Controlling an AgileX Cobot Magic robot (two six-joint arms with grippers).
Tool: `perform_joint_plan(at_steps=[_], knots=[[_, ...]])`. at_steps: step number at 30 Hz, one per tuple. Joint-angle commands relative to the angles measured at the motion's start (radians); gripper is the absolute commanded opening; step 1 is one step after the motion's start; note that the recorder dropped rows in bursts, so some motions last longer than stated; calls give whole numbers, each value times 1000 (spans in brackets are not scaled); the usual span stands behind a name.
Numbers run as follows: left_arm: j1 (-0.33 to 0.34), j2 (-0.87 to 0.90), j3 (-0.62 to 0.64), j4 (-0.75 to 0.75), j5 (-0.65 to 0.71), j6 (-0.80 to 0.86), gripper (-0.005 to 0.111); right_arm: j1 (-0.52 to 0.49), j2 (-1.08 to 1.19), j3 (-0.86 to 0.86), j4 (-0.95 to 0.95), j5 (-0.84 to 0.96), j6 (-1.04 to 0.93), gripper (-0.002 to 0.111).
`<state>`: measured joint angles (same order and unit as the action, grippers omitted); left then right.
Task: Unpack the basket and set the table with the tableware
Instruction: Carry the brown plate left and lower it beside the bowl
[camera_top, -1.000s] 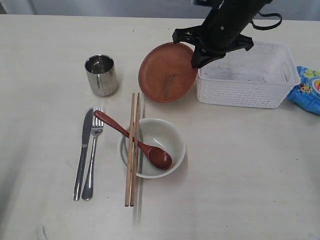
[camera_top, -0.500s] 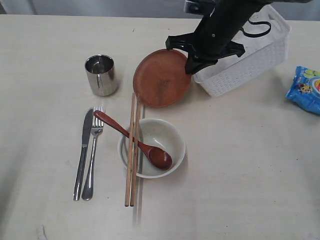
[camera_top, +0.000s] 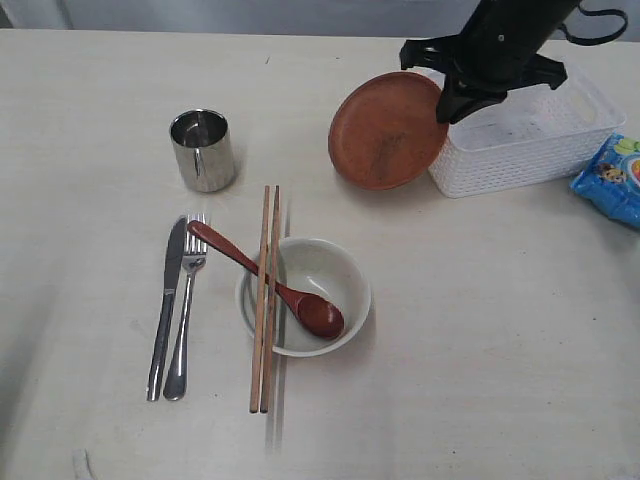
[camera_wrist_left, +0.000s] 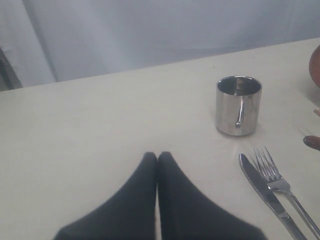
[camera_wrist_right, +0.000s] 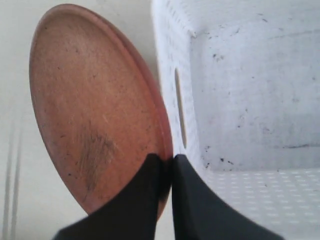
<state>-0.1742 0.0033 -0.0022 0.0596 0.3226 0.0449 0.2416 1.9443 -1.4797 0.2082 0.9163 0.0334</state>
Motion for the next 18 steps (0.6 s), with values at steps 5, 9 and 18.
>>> perform_joint_plan(at_steps=[5,9,18], knots=[[2,-3,2,-9,-1,0,0,-76,-62,3,-35,2,8,0],[2,-3,2,-9,-1,0,0,-73,-78,3,-11,6,1,0],[2,-3,2,-9,-1,0,0,63,-63,5,105,-6,-68,0]])
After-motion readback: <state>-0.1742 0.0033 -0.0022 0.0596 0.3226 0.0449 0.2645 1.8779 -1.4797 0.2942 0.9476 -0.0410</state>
